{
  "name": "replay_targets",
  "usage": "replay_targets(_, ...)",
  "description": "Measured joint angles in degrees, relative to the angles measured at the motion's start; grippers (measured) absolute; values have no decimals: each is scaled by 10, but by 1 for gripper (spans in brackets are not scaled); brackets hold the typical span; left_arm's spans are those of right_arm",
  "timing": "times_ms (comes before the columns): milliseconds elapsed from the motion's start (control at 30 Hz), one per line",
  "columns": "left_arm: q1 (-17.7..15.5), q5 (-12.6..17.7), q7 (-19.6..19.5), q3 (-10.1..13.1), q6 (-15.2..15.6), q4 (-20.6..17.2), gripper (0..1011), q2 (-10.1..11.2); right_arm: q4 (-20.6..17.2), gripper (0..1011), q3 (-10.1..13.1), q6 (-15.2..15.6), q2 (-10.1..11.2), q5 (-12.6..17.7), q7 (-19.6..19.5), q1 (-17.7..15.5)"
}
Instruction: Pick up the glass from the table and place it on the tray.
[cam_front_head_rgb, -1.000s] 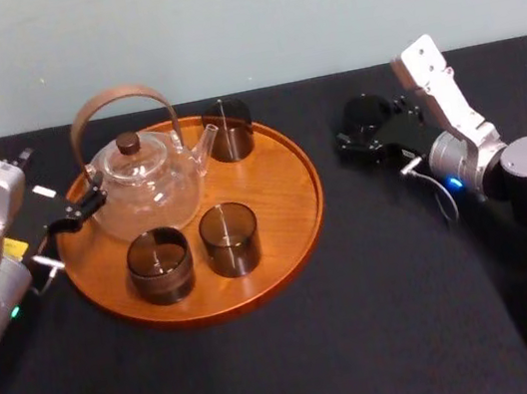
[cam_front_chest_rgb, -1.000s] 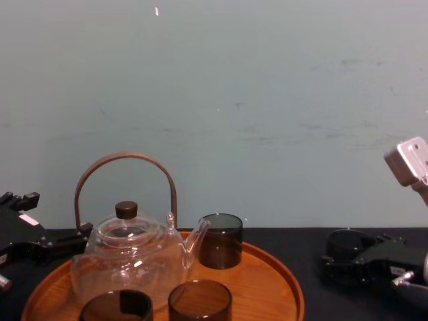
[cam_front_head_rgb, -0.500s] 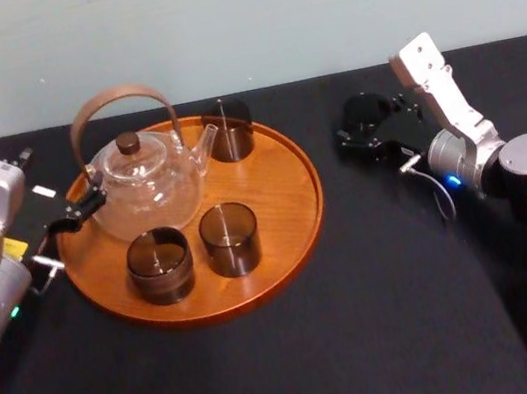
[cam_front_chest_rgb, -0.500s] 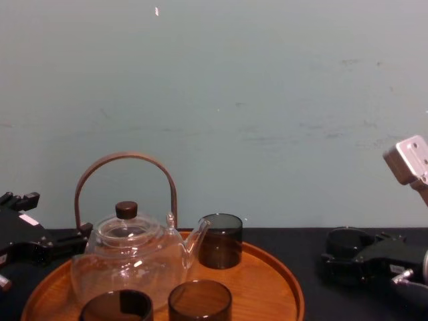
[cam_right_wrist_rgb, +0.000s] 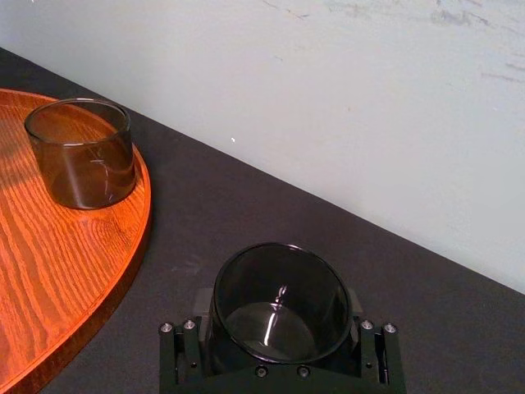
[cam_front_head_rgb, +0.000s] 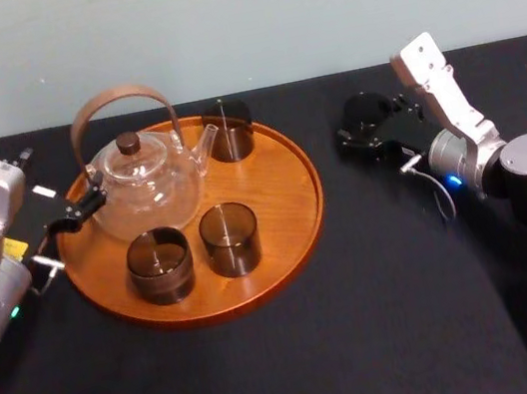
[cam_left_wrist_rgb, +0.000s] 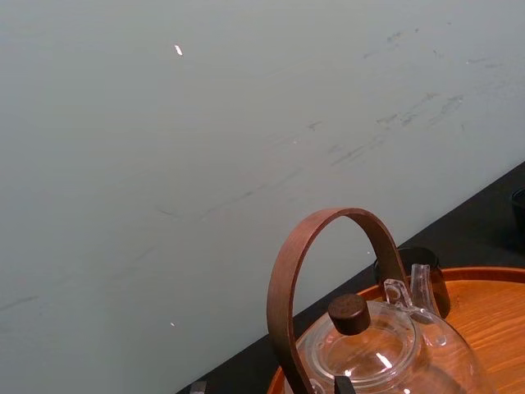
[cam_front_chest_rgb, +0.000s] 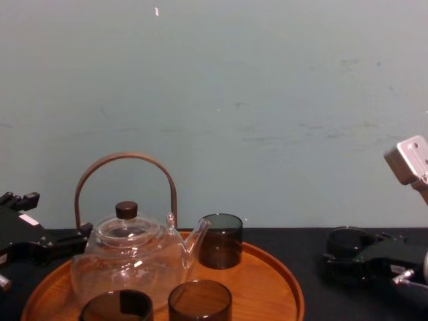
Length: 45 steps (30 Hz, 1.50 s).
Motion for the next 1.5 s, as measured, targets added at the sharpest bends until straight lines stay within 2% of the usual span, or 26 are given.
replay_targets(267, 0, 0, 0, 0, 0, 0, 1009, 0, -15, 932, 2, 2, 6, 6, 15, -9)
replay_targets(533, 0, 0, 0, 0, 0, 0, 1010, 0, -67, 932, -1, 20, 21, 10, 27, -32)
replay_targets(967, 0, 0, 0, 0, 0, 0, 1010, 0, -178, 932, -4, 53, 50, 24, 32, -91)
replay_targets(1200, 0, 0, 0, 0, 0, 0, 1010, 0, -212, 931, -4, 60, 62, 32, 31, -114)
replay_targets(1500, 0, 0, 0, 0, 0, 0, 1010, 0, -236, 932, -3, 64, 72, 40, 29, -133)
